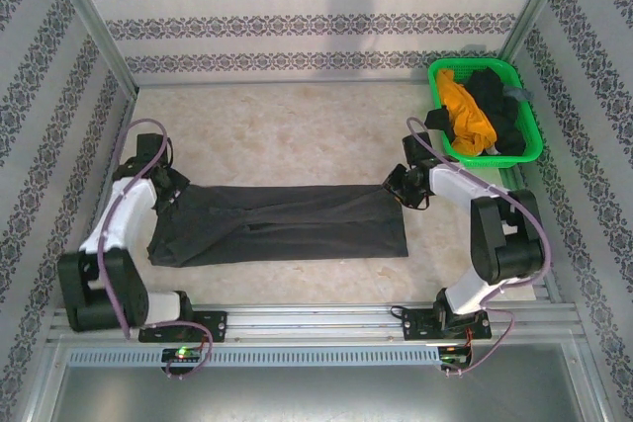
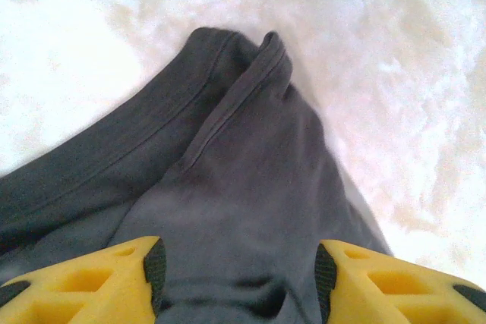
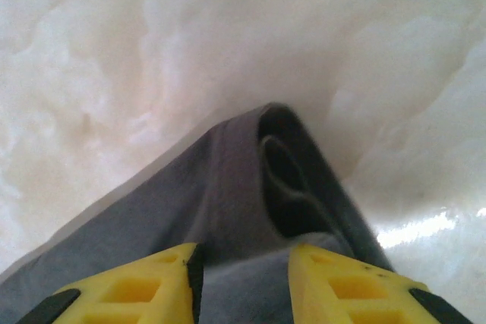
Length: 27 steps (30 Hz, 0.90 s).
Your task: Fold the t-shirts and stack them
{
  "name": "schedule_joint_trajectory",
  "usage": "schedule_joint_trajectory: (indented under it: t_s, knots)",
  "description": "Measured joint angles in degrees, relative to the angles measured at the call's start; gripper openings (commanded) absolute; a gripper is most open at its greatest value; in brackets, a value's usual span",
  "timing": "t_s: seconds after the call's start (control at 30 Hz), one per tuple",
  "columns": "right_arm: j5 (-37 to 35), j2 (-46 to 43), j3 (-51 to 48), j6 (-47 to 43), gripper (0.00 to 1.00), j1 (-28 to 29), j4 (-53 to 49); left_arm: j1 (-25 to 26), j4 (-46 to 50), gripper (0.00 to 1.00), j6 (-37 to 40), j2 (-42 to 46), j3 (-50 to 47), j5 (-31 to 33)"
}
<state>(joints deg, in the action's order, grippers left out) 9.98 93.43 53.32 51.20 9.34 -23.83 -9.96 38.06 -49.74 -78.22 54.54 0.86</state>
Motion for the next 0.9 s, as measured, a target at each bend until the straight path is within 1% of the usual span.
schedule_joint_trajectory:
  t_s: [0.07, 0.17, 0.3, 0.37, 0.5, 0.67, 0.8, 0.9]
  knots:
    - [0.13, 2.10, 0.42, 0.90, 0.37, -1.05, 0.15, -1.53, -2.10, 0.55, 0.76, -4.44, 0.39, -1.86]
    - [0.63, 5.11, 2.23, 2.23, 0.32, -1.92, -0.24, -3.17, -4.20, 0.52, 2.01, -9.42, 0.68, -4.15]
    - [0.13, 5.51, 3.30, 3.89, 0.34, -1.99, -1.51, -4.28, -5.03, 0.46, 3.02, -14.53, 1.77, -5.35]
    - [-0.70, 4.35, 2.36, 4.44, 0.35, -2.01, -1.95, -4.79, -5.22, 0.46, 3.15, -15.98, 1.79, -5.46]
    - [-1.64, -1.79, -0.66, 4.39, 0.32, -2.12, -4.35, -5.88, -5.46, 0.45, 3.30, -16.44, 1.42, -5.40]
    - [-1.36, -7.13, -1.29, 5.57, 0.32, -1.18, -5.99, -5.92, -5.79, 0.45, 4.17, -16.31, 1.36, -5.38]
    - [0.44, -8.17, -4.63, 9.90, 0.32, 0.02, -5.66, -5.92, -5.79, 0.44, 4.81, -16.06, 1.36, -5.42]
    - [1.90, -6.82, -6.80, 13.55, 0.32, -0.24, -5.11, -5.92, -5.84, 0.44, 4.96, -15.91, 1.33, -5.64]
